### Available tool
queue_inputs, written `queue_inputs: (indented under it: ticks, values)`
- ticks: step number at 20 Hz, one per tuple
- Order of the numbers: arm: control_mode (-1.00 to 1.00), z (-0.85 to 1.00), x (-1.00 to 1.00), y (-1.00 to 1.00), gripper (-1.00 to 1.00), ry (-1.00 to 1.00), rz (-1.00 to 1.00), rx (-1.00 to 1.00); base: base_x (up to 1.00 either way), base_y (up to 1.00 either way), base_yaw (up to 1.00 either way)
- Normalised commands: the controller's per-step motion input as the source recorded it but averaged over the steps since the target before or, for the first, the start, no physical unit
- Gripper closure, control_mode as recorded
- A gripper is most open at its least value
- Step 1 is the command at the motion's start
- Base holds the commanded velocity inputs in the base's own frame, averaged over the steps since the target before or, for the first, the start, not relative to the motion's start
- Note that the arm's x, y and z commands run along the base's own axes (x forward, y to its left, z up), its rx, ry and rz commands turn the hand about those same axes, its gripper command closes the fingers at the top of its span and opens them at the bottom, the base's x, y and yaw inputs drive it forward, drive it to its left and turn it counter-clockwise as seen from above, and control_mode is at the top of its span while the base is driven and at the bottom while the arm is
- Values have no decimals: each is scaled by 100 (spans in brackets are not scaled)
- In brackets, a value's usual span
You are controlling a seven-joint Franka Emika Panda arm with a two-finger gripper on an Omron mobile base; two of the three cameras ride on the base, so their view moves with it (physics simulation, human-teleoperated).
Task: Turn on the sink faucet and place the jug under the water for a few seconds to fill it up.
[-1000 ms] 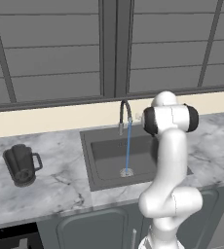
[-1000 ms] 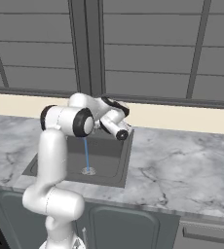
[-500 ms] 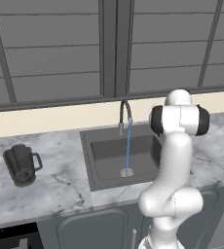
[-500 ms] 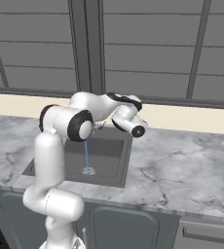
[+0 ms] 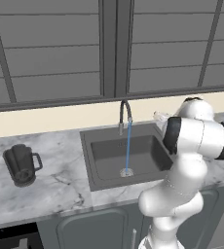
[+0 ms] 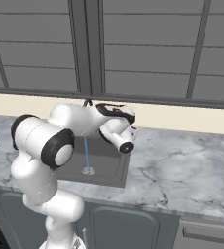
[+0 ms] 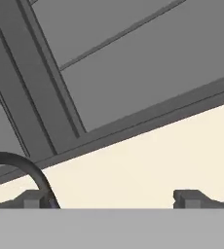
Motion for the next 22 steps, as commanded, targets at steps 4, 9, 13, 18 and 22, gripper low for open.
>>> queue_inputs:
  ticks: [4,9,13,18,22]
  values:
    - [-100,100,-49,35,-100,-10,0,-16,0,0,0]
    - [-100,81,-57,10,-100,-1,0,-11,0,0,0]
    - [-100,61,-69,20,-100,0,5,-9,0,0,0]
    - [-100,56,-47,25,-100,4,6,-10,0,0,0]
    - [-100,59,-51,20,-100,7,7,-8,0,0,0]
